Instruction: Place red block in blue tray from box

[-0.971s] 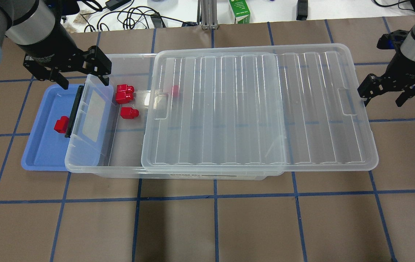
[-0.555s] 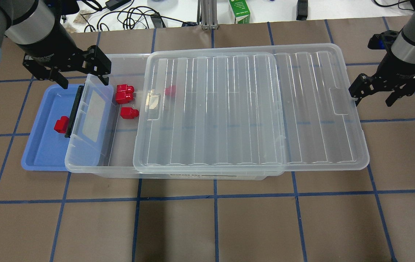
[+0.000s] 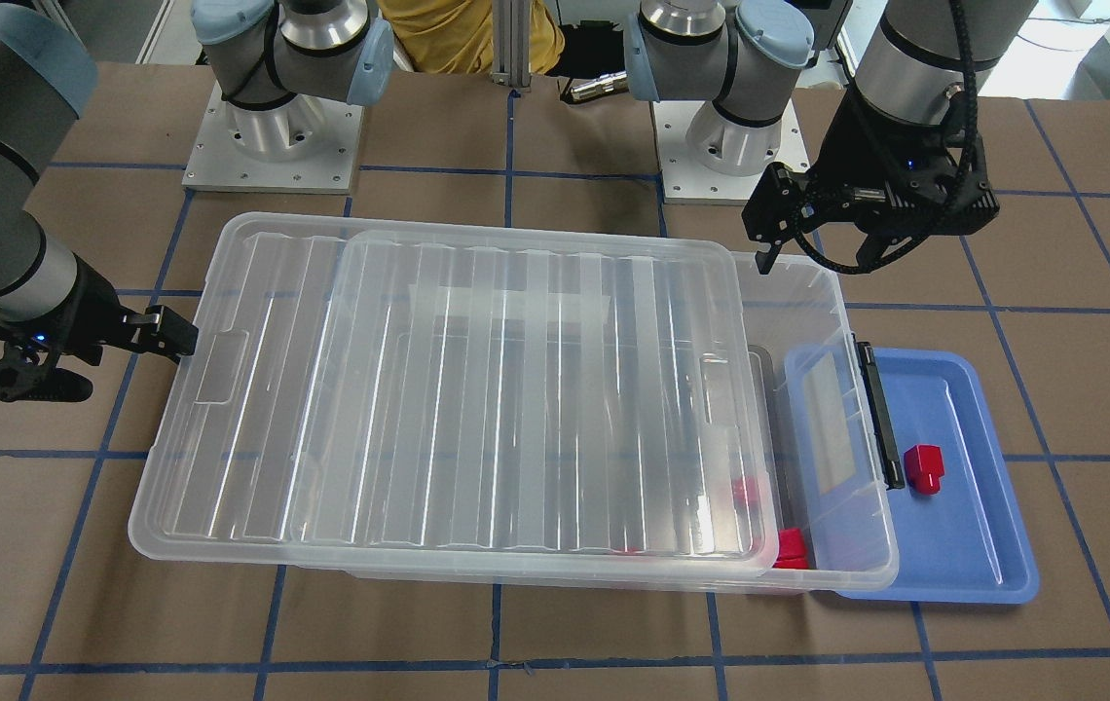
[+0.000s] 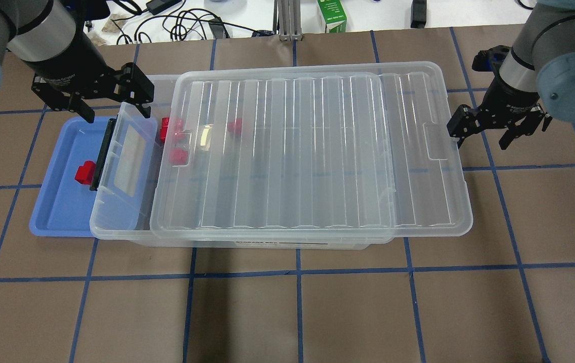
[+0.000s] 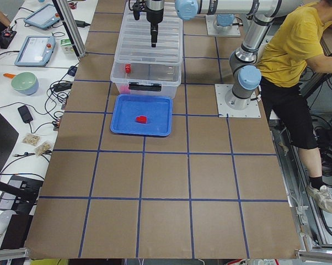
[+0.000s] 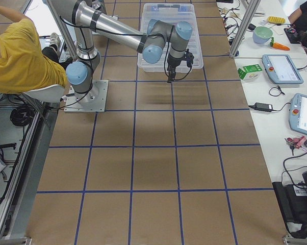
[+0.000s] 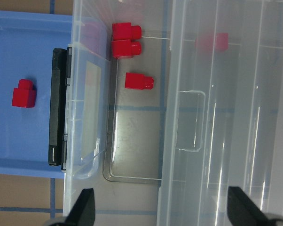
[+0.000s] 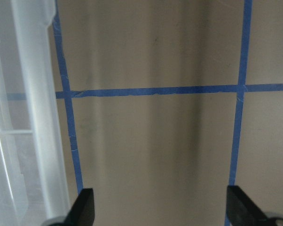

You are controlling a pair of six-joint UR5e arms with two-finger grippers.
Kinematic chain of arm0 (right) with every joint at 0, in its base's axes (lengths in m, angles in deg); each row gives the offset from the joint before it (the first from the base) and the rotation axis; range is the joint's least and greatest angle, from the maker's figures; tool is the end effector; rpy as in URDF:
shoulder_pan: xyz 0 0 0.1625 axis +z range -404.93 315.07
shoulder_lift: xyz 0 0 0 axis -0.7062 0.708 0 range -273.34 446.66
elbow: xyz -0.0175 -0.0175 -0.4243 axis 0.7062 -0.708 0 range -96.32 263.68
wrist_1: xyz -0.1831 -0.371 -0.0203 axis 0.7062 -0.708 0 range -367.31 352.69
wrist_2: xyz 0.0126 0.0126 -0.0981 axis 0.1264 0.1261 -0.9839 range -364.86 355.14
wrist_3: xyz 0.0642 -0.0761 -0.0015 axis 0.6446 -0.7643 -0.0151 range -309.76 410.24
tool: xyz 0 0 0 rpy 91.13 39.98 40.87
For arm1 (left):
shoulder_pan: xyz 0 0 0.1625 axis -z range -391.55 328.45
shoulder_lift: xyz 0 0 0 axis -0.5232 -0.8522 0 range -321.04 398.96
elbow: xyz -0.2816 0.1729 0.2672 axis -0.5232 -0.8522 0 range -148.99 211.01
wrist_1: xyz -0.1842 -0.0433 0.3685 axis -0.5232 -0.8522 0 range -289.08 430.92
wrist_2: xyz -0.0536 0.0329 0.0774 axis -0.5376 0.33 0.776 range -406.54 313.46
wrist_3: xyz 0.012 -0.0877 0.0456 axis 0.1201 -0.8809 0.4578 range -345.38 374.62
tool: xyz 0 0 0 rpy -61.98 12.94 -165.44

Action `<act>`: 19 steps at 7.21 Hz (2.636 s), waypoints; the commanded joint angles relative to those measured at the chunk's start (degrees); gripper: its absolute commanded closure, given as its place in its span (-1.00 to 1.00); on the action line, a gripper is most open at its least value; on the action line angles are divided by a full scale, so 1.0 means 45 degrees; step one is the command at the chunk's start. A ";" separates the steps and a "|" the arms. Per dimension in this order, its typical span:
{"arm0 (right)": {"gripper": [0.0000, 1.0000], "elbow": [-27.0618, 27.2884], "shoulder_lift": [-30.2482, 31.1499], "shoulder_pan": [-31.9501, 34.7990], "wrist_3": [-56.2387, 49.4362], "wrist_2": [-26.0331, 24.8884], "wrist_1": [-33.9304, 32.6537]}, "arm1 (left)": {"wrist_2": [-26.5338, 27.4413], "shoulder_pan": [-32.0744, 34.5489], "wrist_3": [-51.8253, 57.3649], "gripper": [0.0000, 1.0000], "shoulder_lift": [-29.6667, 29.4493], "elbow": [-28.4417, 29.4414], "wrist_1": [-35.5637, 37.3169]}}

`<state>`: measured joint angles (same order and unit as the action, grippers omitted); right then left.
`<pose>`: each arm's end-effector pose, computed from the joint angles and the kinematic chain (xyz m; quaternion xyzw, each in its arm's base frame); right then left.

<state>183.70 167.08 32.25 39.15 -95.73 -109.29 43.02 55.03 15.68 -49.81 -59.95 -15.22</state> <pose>0.0119 -0.5420 0.3382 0.0146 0.9977 0.0666 0.0063 -0.1045 -0.4968 0.4970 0.0205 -0.9991 0.0362 0.0024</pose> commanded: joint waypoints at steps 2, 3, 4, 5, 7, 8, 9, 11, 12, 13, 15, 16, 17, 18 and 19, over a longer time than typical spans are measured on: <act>-1.00 -0.0078 -0.0001 0.0853 0.0803 -0.0003 -0.0033 | 0.0000 0.0000 0.0000 -1.00 0.0019 -0.0020 0.0003; -1.00 -0.0059 -0.0001 0.1128 0.1191 -0.0003 -0.0169 | 0.0000 0.0000 0.0000 -1.00 0.0020 -0.0020 0.0022; -1.00 -0.0001 -0.0001 0.1324 0.1311 -0.0003 -0.0170 | 0.0096 0.0000 0.0077 -1.00 0.0039 -0.0039 -0.0035; -1.00 0.0019 -0.0001 0.1384 0.1313 0.0016 -0.0170 | 0.0233 0.0000 0.0214 -1.00 0.0020 -0.0020 0.0041; -1.00 0.0000 -0.0001 0.1792 0.1332 0.0017 -0.0189 | 0.0234 0.0000 0.0583 -1.00 0.0019 -0.0020 0.0023; -1.00 0.0000 -0.0001 0.1872 0.1332 0.0017 -0.0189 | 0.0195 0.0000 0.0625 -1.00 0.0020 -0.0001 -0.0035; -1.00 0.0019 -0.0001 0.1892 0.1332 0.0017 -0.0189 | 0.0156 0.0000 0.0760 -1.00 -0.0077 0.0193 -0.0133; -1.00 0.0020 -0.0001 0.2105 0.1332 0.0036 -0.0209 | 0.0098 0.0000 0.0957 -1.00 -0.0098 0.0214 -0.0231; -1.00 0.0020 -0.0001 0.2204 0.1332 0.0055 -0.0190 | 0.0097 0.0000 0.0957 -1.00 -0.0098 0.0234 -0.0251; -1.00 0.0000 -0.0001 0.2224 0.1332 0.0056 -0.0189 | 0.0117 0.0000 0.0880 -1.00 -0.0098 0.0234 -0.0367; -1.00 -0.0233 0.0213 0.2205 0.1081 0.0055 -0.0170 | 0.0117 0.0000 0.0859 -1.00 -0.0078 0.0253 -0.0504; -1.00 -0.0640 0.0504 0.2224 0.1272 0.0230 -0.0131 | 0.0098 0.0000 0.0821 -1.00 -0.0059 0.0234 -0.0485; -1.00 -0.1147 0.0971 0.2224 0.1312 0.0173 0.0546 | 0.0078 0.0000 0.0801 -1.00 -0.0058 0.0234 -0.0485; -1.00 -0.1326 0.1575 0.2224 0.1332 0.0096 0.1229 | 0.0078 0.0000 0.0801 -1.00 -0.0039 0.0215 -0.0485; -1.00 -0.1309 0.2181 0.2224 0.1332 0.0211 0.1488 | 0.0078 0.0000 0.0801 -1.00 -0.0039 0.0214 -0.0485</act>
<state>178.36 173.59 42.25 45.07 -95.07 -104.86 43.39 55.03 19.30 -50.02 -58.95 -17.40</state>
